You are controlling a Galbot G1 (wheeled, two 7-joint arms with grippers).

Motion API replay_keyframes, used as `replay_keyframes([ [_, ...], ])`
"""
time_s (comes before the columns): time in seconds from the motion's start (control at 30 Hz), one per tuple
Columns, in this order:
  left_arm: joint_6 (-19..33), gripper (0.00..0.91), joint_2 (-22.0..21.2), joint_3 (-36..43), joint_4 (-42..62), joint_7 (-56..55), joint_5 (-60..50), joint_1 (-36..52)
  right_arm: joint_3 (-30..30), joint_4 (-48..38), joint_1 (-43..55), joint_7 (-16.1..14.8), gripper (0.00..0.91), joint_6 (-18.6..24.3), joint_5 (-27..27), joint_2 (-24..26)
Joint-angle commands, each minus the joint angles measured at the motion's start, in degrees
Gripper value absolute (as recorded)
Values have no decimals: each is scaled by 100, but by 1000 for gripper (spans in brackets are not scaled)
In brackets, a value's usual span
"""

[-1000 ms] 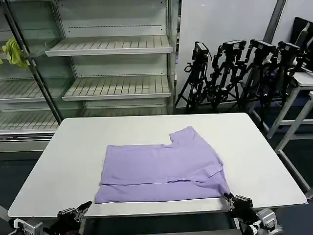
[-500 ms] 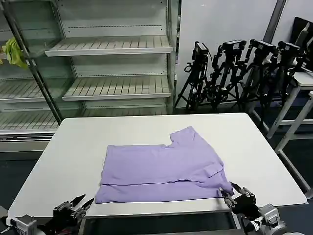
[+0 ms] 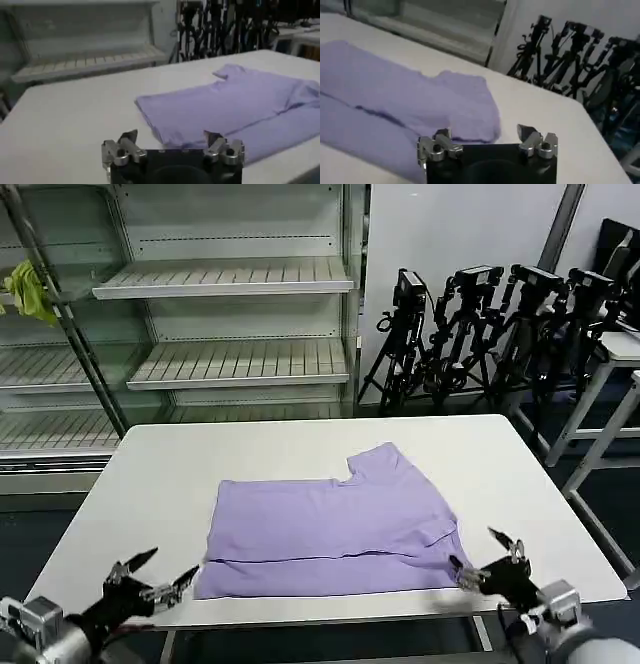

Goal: Fold and organize the clothes.

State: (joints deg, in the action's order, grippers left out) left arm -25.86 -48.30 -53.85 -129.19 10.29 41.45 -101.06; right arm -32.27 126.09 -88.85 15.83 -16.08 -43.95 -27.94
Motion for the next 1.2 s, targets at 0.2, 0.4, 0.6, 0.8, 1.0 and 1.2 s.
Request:
replay_keyframes([
  [0.2,-131,907,168,1388,1898,132,69,3272,2737,-2576,4806,-641,907,-19,-337,-753],
  [0.4,-291,907,1,2202,2743,117,68,4360,3629,-4081,6352,-933,907,-332,-366,-1912],
  [0.6,-298,907,-249,2736,3114,112,-24,4771,4030,-5071,6903,-1013,907,-460,-256,-2888],
  [0.8,-312,897,-357,2946,3130,108,-93,4793,3984,-5951,7113,-1048,907,-669,-123,-3785],
  [1.0,-307,897,-369,3085,3166,111,-141,4803,3953,-6156,7044,-1005,907,-993,-69,-4180],
  [1.2,-299,887,-486,3156,3247,123,-189,4879,3999,-6224,6961,-1064,907,-1009,147,-4332],
])
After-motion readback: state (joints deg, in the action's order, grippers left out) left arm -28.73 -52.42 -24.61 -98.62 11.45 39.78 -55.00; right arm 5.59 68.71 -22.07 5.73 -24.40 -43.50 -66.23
